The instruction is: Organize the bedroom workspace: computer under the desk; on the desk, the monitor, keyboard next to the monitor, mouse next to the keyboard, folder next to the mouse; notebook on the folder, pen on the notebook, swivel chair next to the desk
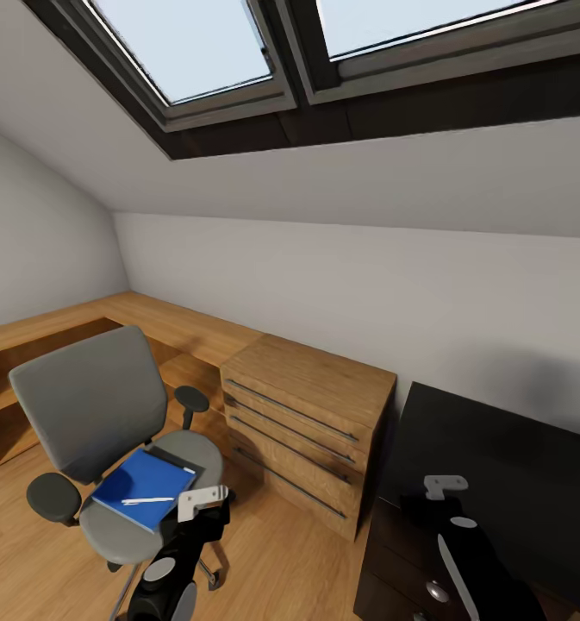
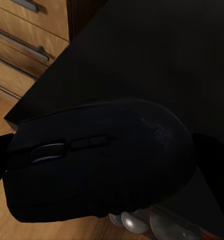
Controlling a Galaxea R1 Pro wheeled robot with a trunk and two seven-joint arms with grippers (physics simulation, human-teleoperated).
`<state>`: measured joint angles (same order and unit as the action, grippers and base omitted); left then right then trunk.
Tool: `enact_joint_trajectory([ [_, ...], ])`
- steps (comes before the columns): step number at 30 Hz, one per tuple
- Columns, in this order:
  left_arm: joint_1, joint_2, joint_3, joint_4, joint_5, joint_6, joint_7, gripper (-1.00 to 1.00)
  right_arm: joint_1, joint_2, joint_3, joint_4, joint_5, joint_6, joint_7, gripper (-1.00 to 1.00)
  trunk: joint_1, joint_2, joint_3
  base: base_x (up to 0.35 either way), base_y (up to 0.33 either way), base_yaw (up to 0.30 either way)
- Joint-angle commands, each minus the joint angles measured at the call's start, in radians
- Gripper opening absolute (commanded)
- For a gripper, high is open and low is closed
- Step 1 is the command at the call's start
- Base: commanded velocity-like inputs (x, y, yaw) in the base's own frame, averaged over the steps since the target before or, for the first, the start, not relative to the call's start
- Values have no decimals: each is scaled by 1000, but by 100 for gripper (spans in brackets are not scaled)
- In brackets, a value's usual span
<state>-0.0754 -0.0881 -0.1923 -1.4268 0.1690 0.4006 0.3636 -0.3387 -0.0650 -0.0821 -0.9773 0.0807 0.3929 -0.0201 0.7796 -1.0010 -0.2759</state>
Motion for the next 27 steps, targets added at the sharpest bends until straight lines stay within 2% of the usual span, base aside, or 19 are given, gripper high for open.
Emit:
enact_joint_trajectory([
  [1, -1, 0, -3, -1, 10, 3, 9, 100, -3, 0, 0, 5, 8, 4, 0, -100, 0, -1, -1, 37, 0, 0],
  [9, 0, 1, -13, -1, 10, 3, 9, 100, -7, -10, -1, 21, 8, -20, 0, -100, 0, -1, -1, 206, 0, 0],
  [13, 0, 1, -18, 0, 10, 3, 9, 100, -38, -19, -1, 81, 7, -29, 0, -100, 0, -1, -1, 181, -1, 0],
  [17, 0, 1, -19, 0, 10, 3, 9, 100, -63, -26, -1, 139, 8, -73, 0, -100, 0, -1, -1, 237, -69, 0],
  [27, 0, 1, -19, 0, 10, 4, 9, 100, -83, -28, -1, 182, 8, -96, 0, -100, 0, -1, -1, 43, -16, 0],
])
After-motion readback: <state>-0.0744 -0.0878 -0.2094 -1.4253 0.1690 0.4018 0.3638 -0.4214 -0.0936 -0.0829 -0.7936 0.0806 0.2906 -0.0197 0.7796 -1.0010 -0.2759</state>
